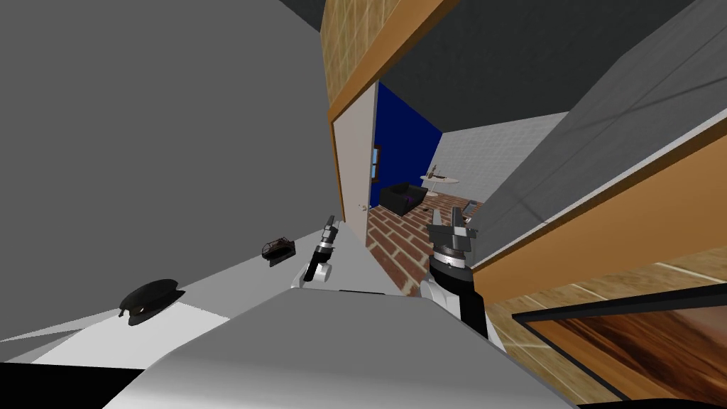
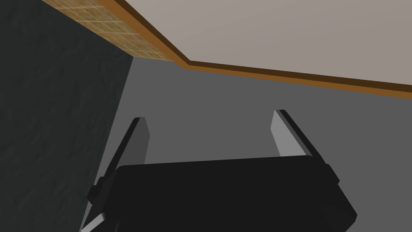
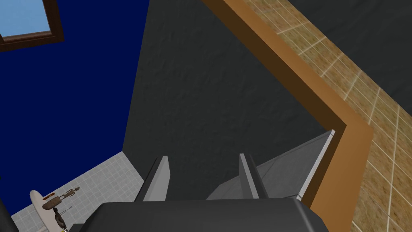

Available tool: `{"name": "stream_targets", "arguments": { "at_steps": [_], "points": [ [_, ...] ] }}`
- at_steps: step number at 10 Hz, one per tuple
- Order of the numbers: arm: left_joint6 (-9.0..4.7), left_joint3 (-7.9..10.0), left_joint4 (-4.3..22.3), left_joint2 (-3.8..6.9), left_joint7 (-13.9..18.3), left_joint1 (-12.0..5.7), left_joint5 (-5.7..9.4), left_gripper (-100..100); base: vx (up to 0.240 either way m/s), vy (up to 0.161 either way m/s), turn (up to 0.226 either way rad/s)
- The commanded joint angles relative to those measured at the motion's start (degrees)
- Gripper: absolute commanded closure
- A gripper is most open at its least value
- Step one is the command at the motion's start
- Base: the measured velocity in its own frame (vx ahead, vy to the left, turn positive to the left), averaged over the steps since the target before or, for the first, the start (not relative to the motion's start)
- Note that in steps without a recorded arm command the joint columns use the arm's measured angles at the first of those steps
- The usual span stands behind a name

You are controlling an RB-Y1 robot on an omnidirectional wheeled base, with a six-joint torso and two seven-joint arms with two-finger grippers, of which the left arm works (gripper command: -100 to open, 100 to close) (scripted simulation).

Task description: Push the door open

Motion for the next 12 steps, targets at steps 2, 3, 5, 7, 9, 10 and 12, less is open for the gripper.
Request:
{"name": "stream_targets", "arguments": {
  "at_steps": [2,3,5,7,9,10,12],
  "points": [
    [-0.62,-0.71,3.4,0.09,0.5,-1.34,0.04,-100,0.093,0.074,-0.101],
    [-0.82,-0.99,4.7,0.11,0.7,-1.82,0.05,-100,0.084,0.068,-0.076],
    [-1.24,-1.55,7.2,0.16,1.0,-2.79,0.07,-100,0.068,0.058,-0.103],
    [-1.66,-2.11,9.7,0.19,1.4,-3.76,0.09,-100,0.086,0.064,-0.096],
    [-2.08,-2.67,12.2,0.2,1.8,-4.73,0.11,-100,0.075,0.069,-0.1],
    [-2.29,-2.95,13.4,0.21,1.9,-5.21,0.12,-100,0.07,0.081,-0.101],
    [-2.7,-3.51,15.9,0.22,2.3,-6.18,0.14,-100,0.076,0.077,-0.096]
  ]
}}
